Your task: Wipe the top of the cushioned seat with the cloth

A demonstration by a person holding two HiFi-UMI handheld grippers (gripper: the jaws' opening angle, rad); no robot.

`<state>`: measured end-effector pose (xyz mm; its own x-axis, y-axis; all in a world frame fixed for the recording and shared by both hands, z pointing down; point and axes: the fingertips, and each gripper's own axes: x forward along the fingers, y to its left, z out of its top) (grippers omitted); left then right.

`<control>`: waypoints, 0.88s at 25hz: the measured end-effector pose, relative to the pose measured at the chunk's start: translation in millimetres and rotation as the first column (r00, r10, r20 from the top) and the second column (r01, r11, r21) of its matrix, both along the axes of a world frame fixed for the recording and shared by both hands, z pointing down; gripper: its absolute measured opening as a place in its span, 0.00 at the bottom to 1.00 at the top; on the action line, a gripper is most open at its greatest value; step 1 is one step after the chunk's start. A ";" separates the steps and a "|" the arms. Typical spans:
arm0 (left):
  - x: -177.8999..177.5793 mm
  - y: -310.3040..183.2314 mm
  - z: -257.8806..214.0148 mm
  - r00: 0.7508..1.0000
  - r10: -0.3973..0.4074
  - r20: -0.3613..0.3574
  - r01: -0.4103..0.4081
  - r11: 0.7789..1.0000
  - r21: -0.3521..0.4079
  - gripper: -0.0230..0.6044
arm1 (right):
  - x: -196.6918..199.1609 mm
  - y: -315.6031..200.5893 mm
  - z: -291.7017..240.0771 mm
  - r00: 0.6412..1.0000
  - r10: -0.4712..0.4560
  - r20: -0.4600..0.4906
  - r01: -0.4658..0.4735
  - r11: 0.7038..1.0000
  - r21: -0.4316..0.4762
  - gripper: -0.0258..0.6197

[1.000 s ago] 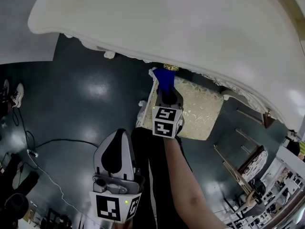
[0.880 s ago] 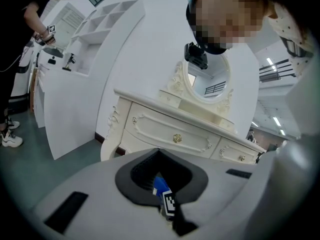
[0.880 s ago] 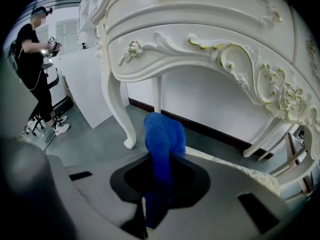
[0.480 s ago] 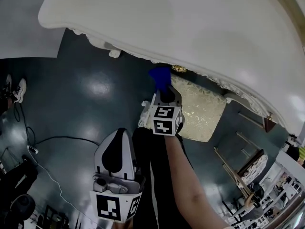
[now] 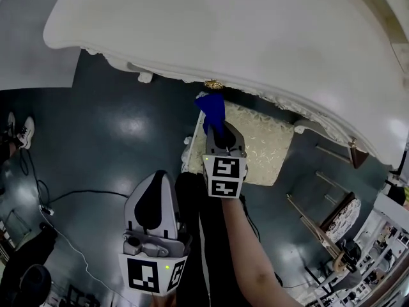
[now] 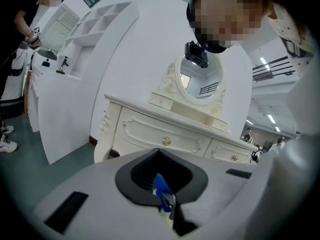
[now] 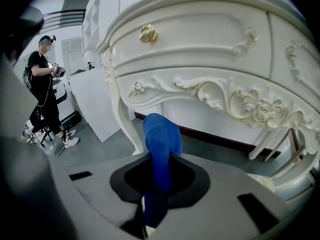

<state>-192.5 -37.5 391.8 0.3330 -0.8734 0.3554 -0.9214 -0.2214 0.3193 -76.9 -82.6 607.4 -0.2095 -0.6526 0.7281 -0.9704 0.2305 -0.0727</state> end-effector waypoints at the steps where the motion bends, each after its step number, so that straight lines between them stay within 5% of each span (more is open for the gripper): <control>1: 5.2 0.1 -2.8 1.000 0.010 -0.002 -0.010 1.000 0.005 0.02 | 9.9 5.5 -9.5 1.000 0.023 0.007 -0.023 1.000 0.014 0.13; 7: 47.3 1.2 -15.7 0.995 0.099 -0.020 -0.099 0.995 0.025 0.02 | 103.2 41.8 -48.9 0.974 0.224 -0.018 -0.223 0.973 0.064 0.13; 15: 114.4 19.1 -13.7 0.964 0.263 -0.028 -0.262 0.965 0.026 0.02 | 252.4 114.5 -19.7 0.883 0.429 -0.190 -0.431 0.902 0.034 0.13; 22: 154.1 33.5 9.8 0.935 0.355 -0.005 -0.355 0.935 -0.010 0.02 | 265.5 144.4 29.3 0.881 0.437 -0.184 -0.451 0.892 -0.042 0.13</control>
